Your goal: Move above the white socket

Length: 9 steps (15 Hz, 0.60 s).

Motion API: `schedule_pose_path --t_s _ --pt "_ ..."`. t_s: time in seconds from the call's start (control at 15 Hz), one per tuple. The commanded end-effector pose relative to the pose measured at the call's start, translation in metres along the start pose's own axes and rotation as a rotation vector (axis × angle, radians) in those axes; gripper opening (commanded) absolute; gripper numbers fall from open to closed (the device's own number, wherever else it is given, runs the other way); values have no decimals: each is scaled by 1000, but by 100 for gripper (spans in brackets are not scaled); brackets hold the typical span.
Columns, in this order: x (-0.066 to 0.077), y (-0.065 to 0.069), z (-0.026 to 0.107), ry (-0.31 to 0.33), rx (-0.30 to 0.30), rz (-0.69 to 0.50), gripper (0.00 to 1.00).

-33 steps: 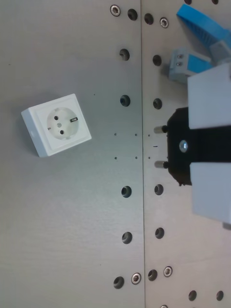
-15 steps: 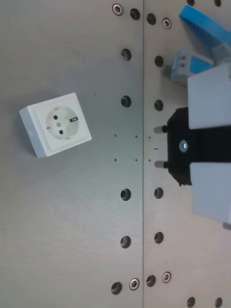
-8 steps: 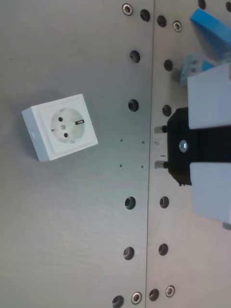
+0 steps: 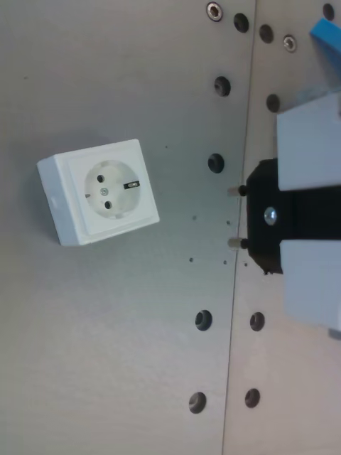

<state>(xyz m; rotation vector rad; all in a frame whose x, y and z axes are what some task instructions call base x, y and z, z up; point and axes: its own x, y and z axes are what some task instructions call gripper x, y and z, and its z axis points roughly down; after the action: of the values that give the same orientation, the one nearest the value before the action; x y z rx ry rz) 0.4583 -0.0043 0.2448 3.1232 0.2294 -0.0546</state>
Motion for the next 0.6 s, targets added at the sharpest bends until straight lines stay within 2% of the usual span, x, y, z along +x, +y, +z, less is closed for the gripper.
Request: schedule_pose_path --t_s 0.07,0.6 --pt "-2 6 15 76 -14 -117 0" --pt "-4 13 55 76 -21 -187 0"
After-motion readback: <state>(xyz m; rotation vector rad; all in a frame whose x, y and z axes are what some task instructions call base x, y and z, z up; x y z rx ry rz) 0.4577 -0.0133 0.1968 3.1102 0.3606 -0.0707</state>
